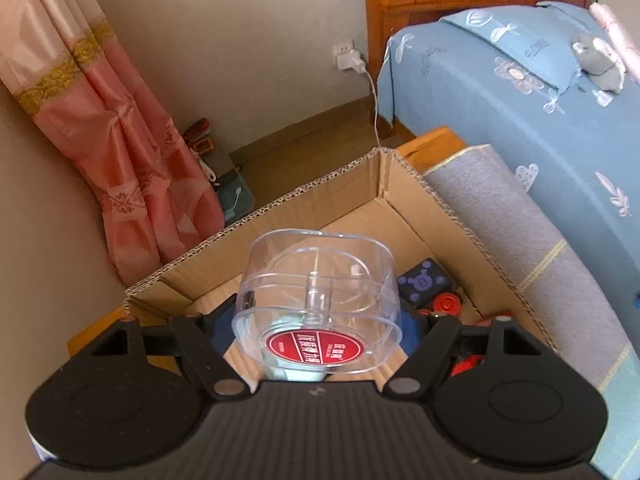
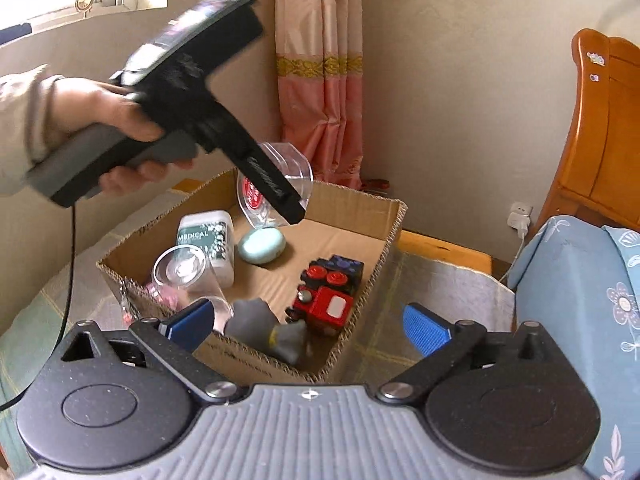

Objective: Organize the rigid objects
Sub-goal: 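Carry the red train and clear container into the box and open both grippers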

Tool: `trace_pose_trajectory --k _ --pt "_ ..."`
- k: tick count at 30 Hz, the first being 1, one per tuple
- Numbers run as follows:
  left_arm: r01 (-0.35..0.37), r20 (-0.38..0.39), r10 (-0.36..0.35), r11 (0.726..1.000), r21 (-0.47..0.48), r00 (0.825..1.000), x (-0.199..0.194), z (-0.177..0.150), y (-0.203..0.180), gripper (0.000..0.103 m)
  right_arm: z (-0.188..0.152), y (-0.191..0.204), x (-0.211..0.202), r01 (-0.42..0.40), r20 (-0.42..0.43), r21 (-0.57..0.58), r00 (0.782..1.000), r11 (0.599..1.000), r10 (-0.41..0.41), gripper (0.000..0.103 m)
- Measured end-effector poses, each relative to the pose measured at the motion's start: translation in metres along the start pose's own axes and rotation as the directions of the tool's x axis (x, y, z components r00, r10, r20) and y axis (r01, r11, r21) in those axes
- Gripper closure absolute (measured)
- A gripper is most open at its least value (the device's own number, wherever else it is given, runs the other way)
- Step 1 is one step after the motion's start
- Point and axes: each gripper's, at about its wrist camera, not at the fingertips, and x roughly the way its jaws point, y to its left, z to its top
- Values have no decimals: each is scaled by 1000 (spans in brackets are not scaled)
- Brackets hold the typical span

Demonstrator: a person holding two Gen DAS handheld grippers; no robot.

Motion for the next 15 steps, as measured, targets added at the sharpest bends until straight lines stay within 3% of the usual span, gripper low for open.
trace_pose_trajectory --k 4,15 --pt "-30 36 30 999 -19 999 1 7 -1 19 -9 -5 -3 3 -10 23 1000 1000 -3 0" --pt "-42 126 49 997 -60 991 -52 -4 13 10 -32 -5 3 -27 -40 48 999 998 29 0"
